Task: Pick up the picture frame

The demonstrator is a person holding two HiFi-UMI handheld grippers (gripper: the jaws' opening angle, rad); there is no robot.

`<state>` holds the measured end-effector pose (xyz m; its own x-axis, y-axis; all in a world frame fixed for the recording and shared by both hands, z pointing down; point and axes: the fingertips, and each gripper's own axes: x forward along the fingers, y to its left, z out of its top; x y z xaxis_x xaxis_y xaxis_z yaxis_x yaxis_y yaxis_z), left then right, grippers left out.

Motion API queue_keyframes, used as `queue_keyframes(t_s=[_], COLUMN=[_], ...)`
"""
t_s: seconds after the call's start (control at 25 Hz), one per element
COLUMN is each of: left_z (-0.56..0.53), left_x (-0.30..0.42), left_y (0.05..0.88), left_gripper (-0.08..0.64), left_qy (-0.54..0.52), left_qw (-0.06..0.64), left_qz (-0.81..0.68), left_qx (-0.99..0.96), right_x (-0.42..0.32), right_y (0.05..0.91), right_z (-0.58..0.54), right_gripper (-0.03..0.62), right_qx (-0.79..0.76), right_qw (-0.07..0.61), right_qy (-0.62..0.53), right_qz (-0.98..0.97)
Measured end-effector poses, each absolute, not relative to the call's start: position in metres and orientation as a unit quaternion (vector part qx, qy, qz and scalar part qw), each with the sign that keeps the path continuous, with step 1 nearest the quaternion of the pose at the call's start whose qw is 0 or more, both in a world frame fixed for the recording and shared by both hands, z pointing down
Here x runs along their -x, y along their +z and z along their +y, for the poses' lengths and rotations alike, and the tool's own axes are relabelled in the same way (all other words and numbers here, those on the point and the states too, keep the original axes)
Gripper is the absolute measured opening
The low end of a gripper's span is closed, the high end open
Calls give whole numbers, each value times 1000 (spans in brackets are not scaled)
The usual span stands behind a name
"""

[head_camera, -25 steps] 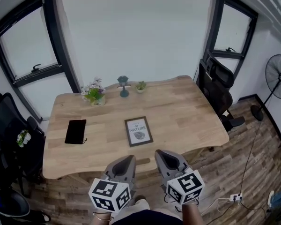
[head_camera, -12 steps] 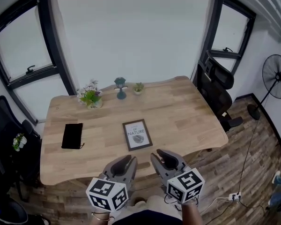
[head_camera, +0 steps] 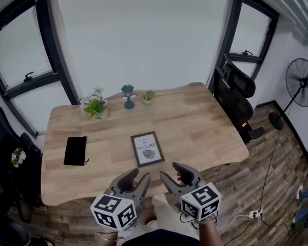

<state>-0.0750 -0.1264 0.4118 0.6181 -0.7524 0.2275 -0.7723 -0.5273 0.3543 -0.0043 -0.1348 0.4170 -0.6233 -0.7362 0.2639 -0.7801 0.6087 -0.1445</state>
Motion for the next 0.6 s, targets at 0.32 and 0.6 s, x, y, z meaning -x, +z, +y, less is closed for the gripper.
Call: queue_keyframes(t_s=[0.32, 0.6], left_z=[-153, -178], left_x=[79, 74], left_y=[418, 424], left_gripper=[189, 199], left_qy=[29, 37], left_qw=[223, 228], left_qz=[-440, -442], left_qx=[-869, -867], right_x=[5, 0], right_y=[424, 432], right_z=[-165, -192], right_gripper=[204, 204], right_qx=[-420, -418], right_qw=[96, 105], right_qy=[124, 129], right_qz=[-894, -893])
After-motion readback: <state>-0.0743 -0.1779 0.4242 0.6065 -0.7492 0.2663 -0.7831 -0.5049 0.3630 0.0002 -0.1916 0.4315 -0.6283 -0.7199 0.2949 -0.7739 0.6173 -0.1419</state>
